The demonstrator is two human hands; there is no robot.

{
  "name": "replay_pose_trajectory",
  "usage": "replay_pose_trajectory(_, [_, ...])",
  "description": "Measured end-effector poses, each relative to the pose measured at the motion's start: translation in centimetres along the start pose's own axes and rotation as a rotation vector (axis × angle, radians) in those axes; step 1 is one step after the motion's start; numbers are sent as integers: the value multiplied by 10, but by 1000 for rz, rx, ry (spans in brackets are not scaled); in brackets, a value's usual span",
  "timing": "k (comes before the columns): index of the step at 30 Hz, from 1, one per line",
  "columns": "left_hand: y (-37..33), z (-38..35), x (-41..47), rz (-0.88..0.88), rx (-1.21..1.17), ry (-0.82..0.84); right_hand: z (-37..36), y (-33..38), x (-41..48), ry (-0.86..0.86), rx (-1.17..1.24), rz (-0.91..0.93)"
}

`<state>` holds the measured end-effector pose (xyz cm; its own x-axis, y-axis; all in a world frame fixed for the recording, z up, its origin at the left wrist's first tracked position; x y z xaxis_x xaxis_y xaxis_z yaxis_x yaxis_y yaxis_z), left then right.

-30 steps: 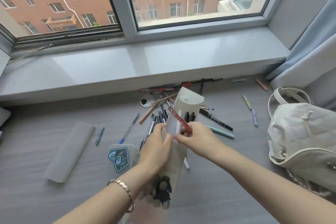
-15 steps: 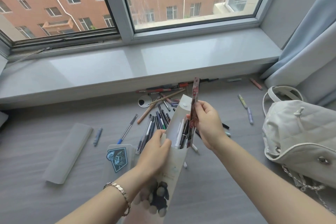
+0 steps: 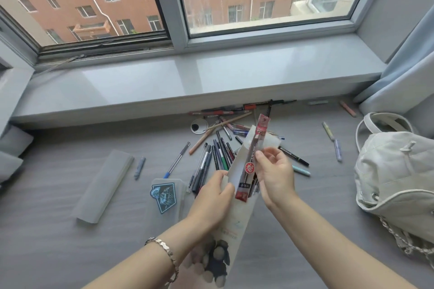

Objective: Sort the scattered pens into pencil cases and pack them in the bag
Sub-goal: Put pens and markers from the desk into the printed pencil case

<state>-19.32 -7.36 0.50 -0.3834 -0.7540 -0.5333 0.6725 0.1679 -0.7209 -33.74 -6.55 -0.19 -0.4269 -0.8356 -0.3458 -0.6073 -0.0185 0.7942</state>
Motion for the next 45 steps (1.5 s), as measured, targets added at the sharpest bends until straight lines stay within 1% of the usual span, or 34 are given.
replay_pose_trajectory(3, [-4, 1, -2, -49, -44, -19, -9, 3, -8, 146, -368, 92])
replay_pose_trajectory(5, [-5, 3, -6, -74, 3, -24, -13, 2, -16, 241, -521, 116])
replay_pose_trajectory(6, [-4, 5, -7, -76, 20, -36, -13, 6, -17, 240, -525, 130])
replay_pose_trajectory(8, [3, 8, -7, -41, 10, -50, -6, 22, -14, 155, -421, 183])
replay_pose_trajectory(11, [9, 7, -7, -1, 6, -19, 6, 45, -5, -11, -304, 286])
replay_pose_trajectory(14, [8, 3, -9, -21, 36, 24, 8, 46, -2, -74, -276, 314])
replay_pose_trajectory(16, [5, 2, -10, -47, 47, 19, 5, 39, -5, -57, -312, 296])
replay_pose_trajectory(20, [-2, 8, -9, -86, 54, -47, -11, 15, -24, 131, -419, 214])
replay_pose_trajectory(22, [-2, 9, -10, -101, 108, -50, -15, 7, -29, 227, -571, 153])
replay_pose_trajectory(24, [1, 6, -11, -118, 163, -27, -16, 5, -26, 312, -737, 55])
replay_pose_trajectory(27, [8, 2, -11, -107, 228, 15, -17, 3, -20, 463, -784, -153])
replay_pose_trajectory(29, [12, 3, -9, -100, 249, 31, -19, 2, -18, 516, -821, -222])
replay_pose_trajectory(32, [17, 9, -8, -83, 264, 24, -19, 8, -9, 439, -781, -139])
replay_pose_trajectory(37, [27, 13, -7, -48, 245, 52, -5, 21, 5, 208, -536, 2])
replay_pose_trajectory(39, [30, 12, -7, -42, 238, 55, -2, 17, 6, 135, -532, 28])
replay_pose_trajectory(40, [33, 12, -7, -41, 220, 44, -3, 10, 4, 132, -541, 22])
replay_pose_trajectory(42, [37, 14, -5, -20, 152, 18, -10, -9, -4, 201, -622, -17])
replay_pose_trajectory(43, [40, 16, -4, -2, 119, 9, -14, -20, -6, 253, -724, -39])
replay_pose_trajectory(45, [49, 22, -2, 37, 93, -10, -25, -32, -6, 361, -1042, -28])
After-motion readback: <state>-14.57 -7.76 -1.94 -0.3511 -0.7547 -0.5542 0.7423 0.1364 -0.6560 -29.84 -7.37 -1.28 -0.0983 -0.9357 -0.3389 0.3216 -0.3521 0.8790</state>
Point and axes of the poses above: each hand's wrist, its own x-axis towards the middle knuckle, its own z-axis out of the back of the hand, y = z × x, the point moved 8 cm from there along x, towards the middle knuckle, and after that the axes turned 8 degrees about y, right-handed, at the moved point
